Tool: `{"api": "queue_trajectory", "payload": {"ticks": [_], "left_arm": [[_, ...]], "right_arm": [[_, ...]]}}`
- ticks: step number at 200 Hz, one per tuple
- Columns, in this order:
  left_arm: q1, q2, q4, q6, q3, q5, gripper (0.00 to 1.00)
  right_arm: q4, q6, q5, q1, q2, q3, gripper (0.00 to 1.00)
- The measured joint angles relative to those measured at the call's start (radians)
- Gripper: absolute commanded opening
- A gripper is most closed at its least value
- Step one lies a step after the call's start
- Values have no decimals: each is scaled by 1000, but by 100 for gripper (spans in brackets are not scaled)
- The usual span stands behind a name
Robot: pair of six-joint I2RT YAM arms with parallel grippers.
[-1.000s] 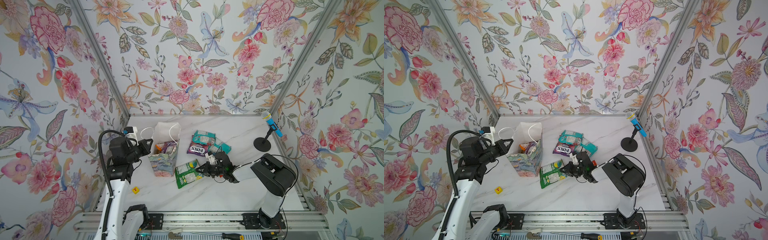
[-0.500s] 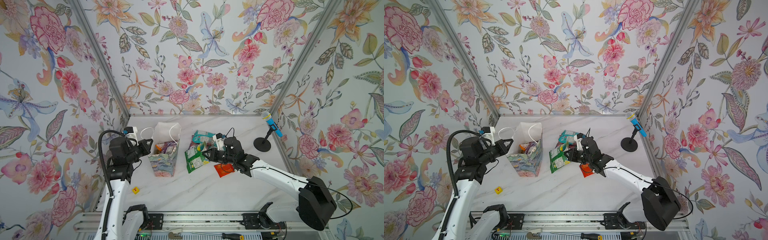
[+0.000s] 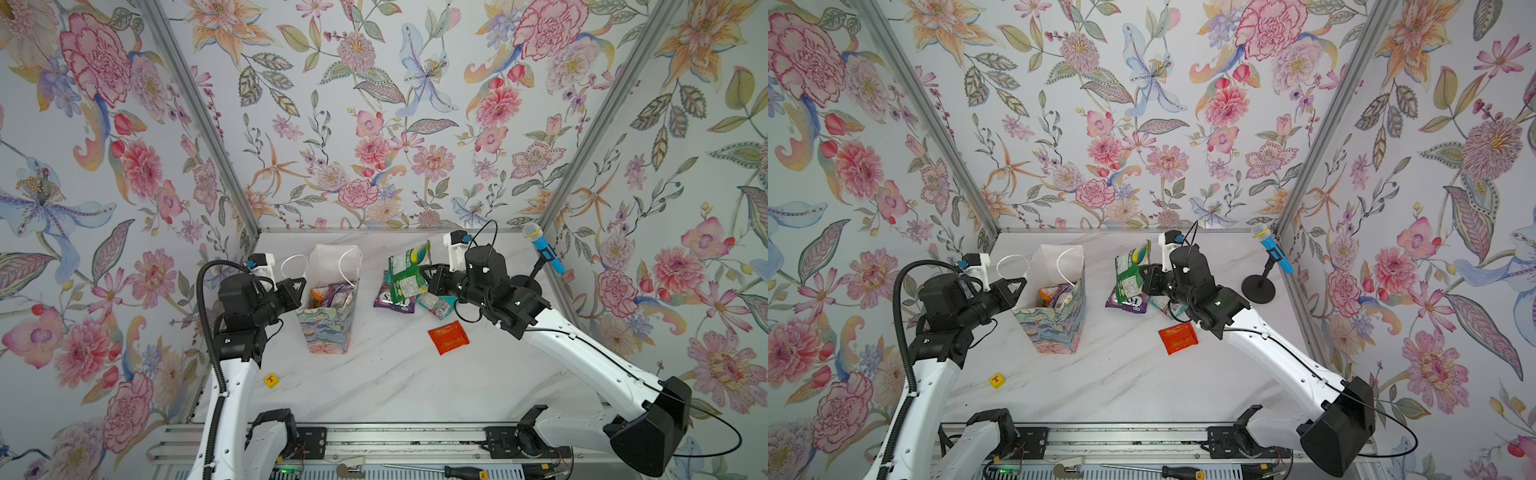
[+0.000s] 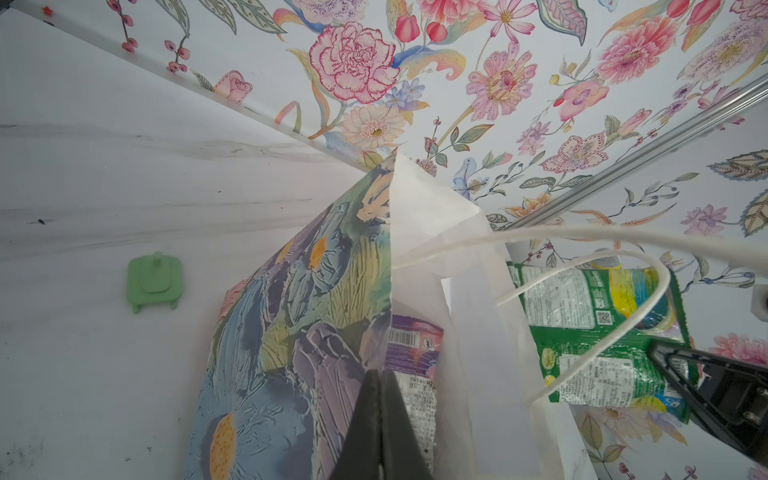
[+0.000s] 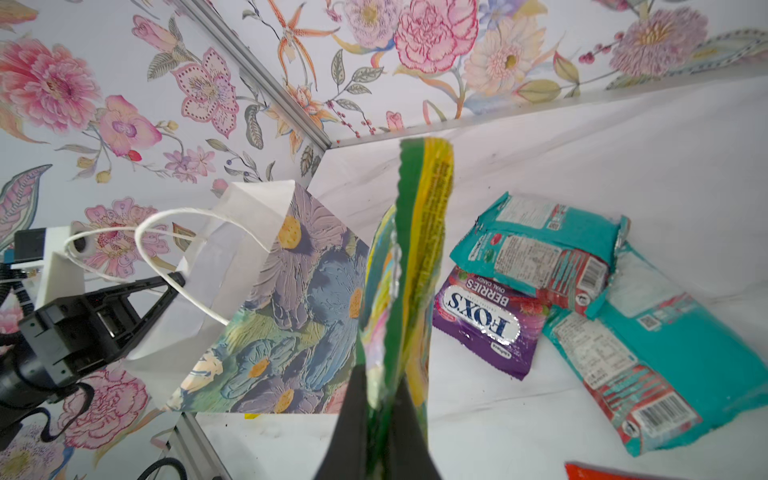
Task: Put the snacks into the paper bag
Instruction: 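Lift the green packet and carry it above the bag with the right gripper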
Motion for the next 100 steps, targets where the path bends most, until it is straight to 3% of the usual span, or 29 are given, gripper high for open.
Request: {"api": "queue_trajectory", "payload": {"ticks": [100], "left_arm": [[0,0,0,0,0,0,3]], "right_arm": [[19,-114,82,79,177,352,0]]}}
